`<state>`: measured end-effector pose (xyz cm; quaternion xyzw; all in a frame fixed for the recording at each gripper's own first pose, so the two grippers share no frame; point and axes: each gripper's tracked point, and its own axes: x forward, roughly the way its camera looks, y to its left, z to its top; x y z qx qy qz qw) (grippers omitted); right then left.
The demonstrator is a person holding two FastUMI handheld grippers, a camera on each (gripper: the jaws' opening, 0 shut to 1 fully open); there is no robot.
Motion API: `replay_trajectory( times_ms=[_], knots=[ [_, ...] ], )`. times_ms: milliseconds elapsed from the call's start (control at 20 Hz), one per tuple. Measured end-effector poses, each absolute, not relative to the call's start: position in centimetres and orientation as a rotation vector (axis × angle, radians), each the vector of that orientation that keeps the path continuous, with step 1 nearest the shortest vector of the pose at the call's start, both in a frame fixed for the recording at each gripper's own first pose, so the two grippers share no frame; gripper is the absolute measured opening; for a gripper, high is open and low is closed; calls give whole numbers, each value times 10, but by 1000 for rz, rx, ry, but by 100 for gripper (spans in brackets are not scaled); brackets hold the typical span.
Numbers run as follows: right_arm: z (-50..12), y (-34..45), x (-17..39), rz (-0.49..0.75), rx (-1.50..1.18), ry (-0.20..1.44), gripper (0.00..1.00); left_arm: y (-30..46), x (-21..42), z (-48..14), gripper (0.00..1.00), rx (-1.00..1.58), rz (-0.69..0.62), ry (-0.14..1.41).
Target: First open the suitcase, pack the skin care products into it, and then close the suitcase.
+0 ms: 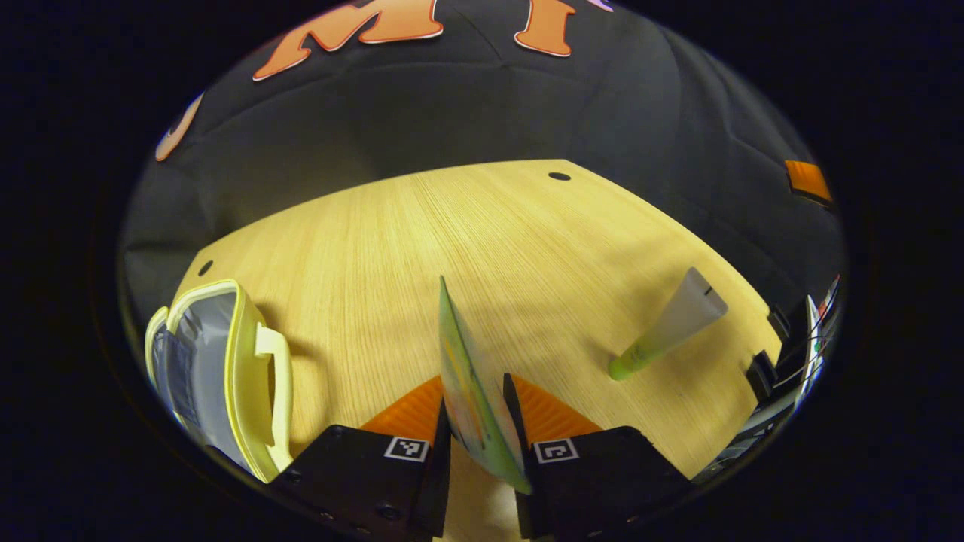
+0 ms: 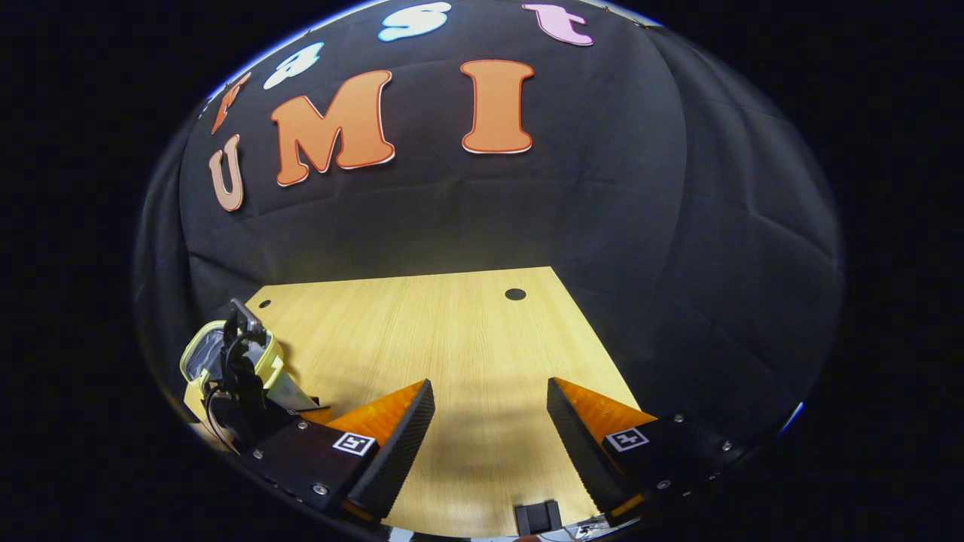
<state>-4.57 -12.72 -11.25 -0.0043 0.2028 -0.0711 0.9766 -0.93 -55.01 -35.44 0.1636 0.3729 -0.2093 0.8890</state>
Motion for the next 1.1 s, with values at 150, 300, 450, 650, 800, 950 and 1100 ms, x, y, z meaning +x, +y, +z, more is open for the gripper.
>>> replay_trajectory(
  times_ms=[150, 300, 450, 650, 800, 950, 1100],
  knots=[
    [-114, -106, -41, -99, -4, 385, 95, -561, -30, -325, 36, 219, -475, 809],
    [-128, -64, -31, 3, -15, 386, 95, -547, -46, -291, 36, 161, -457, 818],
    [-161, -27, -21, 101, -32, 444, 95, -521, -57, -264, 36, 157, -402, 807],
    [-221, 6, -23, 214, -44, 604, 96, -481, -69, -247, 36, 159, -318, 794],
    [-256, 5, -24, 220, -59, 685, 93, -454, -78, -243, 36, 145, -268, 802],
    [-278, 5, -18, 210, -69, 751, 74, -436, -79, -242, 36, 135, -227, 804],
    [-290, 0, -10, 189, -86, 789, 57, -427, -74, -240, 36, 138, -214, 810]
  ],
)
